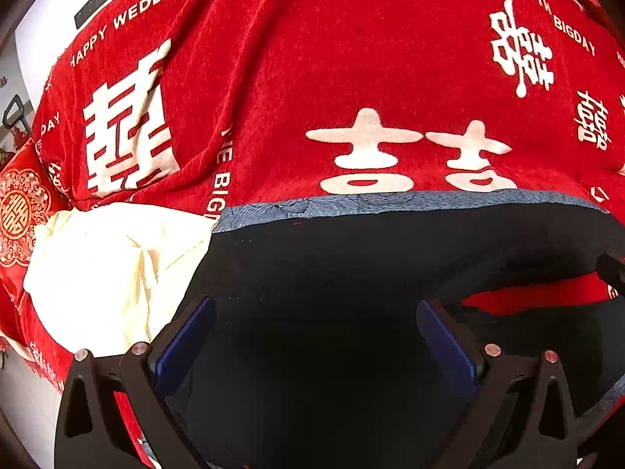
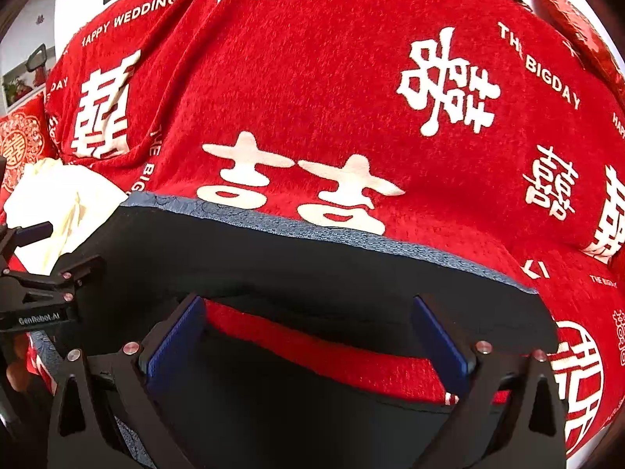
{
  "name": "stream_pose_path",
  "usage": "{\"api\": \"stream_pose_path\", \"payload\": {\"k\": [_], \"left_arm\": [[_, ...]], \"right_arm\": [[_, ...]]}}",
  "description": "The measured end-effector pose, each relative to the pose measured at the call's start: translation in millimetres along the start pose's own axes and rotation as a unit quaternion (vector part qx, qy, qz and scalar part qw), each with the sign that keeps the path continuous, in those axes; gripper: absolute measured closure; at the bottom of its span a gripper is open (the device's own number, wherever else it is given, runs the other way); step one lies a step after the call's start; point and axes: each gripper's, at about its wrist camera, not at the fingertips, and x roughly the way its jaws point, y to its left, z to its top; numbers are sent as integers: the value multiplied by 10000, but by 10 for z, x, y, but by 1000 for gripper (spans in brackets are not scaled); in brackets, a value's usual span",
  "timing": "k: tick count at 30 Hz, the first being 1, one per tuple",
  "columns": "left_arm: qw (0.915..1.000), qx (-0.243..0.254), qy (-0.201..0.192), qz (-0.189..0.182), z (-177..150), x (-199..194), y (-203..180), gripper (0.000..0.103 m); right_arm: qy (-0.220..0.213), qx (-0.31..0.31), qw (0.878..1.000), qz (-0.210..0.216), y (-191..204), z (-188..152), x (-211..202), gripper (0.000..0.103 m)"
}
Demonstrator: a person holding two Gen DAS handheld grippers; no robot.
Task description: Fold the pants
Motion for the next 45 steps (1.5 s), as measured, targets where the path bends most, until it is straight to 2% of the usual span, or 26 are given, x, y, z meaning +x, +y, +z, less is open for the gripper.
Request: {"api": "stream_pose_path", "payload": {"k": [14, 40, 41, 42, 43, 44, 45], "left_arm": [[9999, 9, 168, -39, 81, 233, 35, 0], [9994, -142, 313, -53, 89, 392, 285, 0], [9994, -125, 322, -18, 99, 419, 323, 2], [9994, -123, 339, -3, 103, 439, 353, 16], [9990, -125, 418, -41, 112, 485, 397, 35], [9980, -155, 609, -116, 122, 573, 465, 43], [9970, -183, 741, -149, 127, 638, 504, 45]], "right_arm": [[238, -17, 9997, -62, 102, 47, 258, 0], [336, -256, 9991, 60, 382, 84, 394, 0], [351, -294, 9989, 74, 397, 89, 417, 0], [360, -341, 9987, 86, 409, 98, 436, 0], [366, -403, 9985, 99, 425, 108, 458, 0], [363, -483, 9981, 121, 447, 121, 483, 0], [359, -612, 9973, 182, 482, 146, 522, 0]]}}
